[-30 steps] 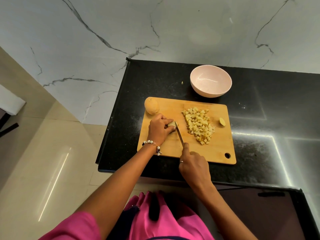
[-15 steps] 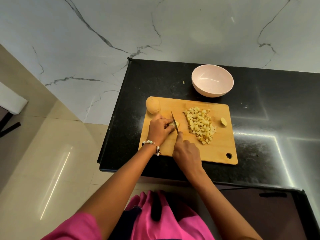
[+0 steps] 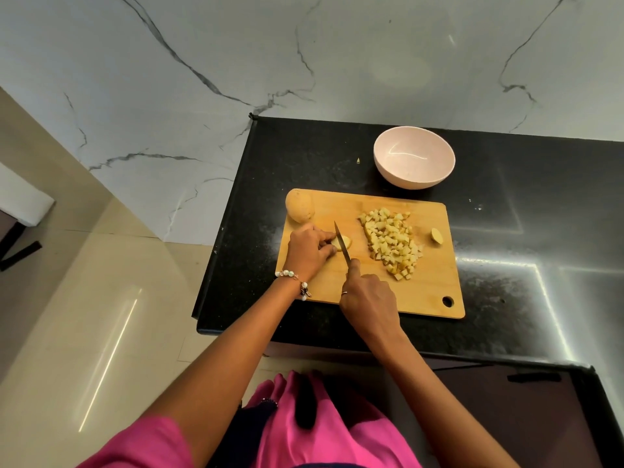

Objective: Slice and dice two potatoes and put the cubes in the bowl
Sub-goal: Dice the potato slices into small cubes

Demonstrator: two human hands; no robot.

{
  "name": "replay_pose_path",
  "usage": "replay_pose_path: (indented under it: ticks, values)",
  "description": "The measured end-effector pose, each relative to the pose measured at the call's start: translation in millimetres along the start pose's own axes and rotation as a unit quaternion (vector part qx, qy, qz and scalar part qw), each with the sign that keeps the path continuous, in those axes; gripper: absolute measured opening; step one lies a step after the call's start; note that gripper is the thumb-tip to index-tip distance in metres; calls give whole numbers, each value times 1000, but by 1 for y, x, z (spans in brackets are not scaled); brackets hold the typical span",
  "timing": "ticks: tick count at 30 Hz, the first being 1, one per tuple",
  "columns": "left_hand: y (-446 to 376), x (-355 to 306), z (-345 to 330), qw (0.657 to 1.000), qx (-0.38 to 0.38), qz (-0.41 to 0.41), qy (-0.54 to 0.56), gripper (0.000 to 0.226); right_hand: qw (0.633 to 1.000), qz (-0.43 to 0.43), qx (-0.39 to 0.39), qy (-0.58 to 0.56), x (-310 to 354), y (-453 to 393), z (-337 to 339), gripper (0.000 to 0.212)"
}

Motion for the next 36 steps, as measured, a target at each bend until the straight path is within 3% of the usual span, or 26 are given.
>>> replay_pose_path:
  ticks: [7,11,15,18,36]
  values:
    - [4,0,-3,999,-24,23,5,33,1000,13,4,20,8,-1,-8,56]
    - [6,-2,-3,999,-32,35,4,33,996,19,17,86,1,33,-9,64]
    - [4,-4,-1,998,-20,52,-3,33,1000,-1,22,-13,-6,29,0,55]
    - [6,-4,-1,998,-26,58,-17,33,1000,1,-9,-6,-3,16,2,54]
    - [6,-5,-2,995,-67,79,6,19,1000,17,-2,10,6,-5,-8,57]
Point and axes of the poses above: each hand's wrist, its own y-axis away from the middle knuckle, its own z-axis out of the back of the hand, x = y × z, the point moved 2 cm from there along -y, towards the middle knuckle, and after that the axes turned 11 degrees about -x, right-handed, at the moved point
